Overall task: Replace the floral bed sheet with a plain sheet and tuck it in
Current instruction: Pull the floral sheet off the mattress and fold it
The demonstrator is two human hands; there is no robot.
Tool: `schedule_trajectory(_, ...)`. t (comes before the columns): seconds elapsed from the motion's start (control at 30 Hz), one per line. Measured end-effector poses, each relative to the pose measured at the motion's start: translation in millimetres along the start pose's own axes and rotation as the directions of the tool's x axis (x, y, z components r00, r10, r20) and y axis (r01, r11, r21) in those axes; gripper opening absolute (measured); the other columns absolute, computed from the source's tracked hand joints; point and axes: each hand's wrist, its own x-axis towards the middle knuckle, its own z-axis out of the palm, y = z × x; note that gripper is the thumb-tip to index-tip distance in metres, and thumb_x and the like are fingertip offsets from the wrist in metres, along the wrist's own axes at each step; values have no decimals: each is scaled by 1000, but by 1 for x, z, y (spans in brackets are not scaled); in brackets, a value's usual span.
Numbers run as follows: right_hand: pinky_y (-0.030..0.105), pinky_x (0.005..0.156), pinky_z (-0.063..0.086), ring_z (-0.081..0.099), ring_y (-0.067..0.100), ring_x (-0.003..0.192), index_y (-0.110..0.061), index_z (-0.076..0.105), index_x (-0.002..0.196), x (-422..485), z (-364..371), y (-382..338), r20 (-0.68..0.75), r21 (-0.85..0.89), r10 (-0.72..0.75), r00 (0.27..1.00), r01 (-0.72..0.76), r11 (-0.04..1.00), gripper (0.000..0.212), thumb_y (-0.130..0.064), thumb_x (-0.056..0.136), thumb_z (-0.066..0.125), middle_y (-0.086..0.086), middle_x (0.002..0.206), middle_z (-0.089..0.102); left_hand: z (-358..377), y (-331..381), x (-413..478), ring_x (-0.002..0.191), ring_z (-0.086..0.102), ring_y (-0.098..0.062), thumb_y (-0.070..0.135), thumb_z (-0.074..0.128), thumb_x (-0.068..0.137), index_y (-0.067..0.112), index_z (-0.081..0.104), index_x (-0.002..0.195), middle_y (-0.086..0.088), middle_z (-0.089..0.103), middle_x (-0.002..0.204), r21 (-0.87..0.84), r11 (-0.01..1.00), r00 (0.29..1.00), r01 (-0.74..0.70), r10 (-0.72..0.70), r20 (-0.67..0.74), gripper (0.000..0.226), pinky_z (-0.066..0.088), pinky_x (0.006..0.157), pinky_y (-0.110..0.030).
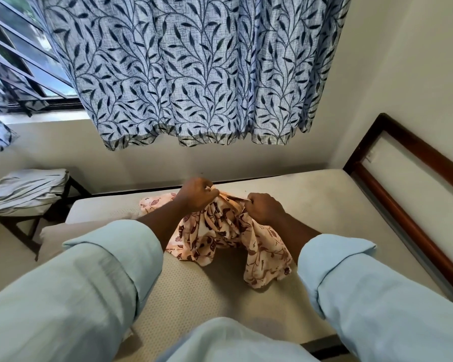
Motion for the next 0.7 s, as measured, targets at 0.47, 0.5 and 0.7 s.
schedule_trajectory(0.47,41,97,38,67,20,97,-24,66,108,-3,-1,15,-17,-383,125,992,-122,916,32,-53,97,55,-3,103,71,-7,43,-7,67,67,-18,42,57,80,13,78,79,1,73,76,-84,985,988,-152,149,-33,36,60,64,-40)
schedule_trajectory(0.5,41,97,38,67,20,97,-25,66,109,-4,0,19,-13,-379,138,990,-133,916,33,-54,97,54,-3,103,71,-6,42,-8,68,68,-19,41,58,81,13,78,80,1,73,76,-83,985,988,-152,150,-37,35,60,65,-40)
schedule_trajectory(0.7,38,93,40,64,21,104,-25,62,119,-19,-8,26,80,-406,209,975,-160,900,36,-51,95,60,-1,113,68,0,39,-12,78,67,-15,46,58,79,12,78,92,-1,74,89,-28,993,993,-115,114,-16,41,60,73,-35)
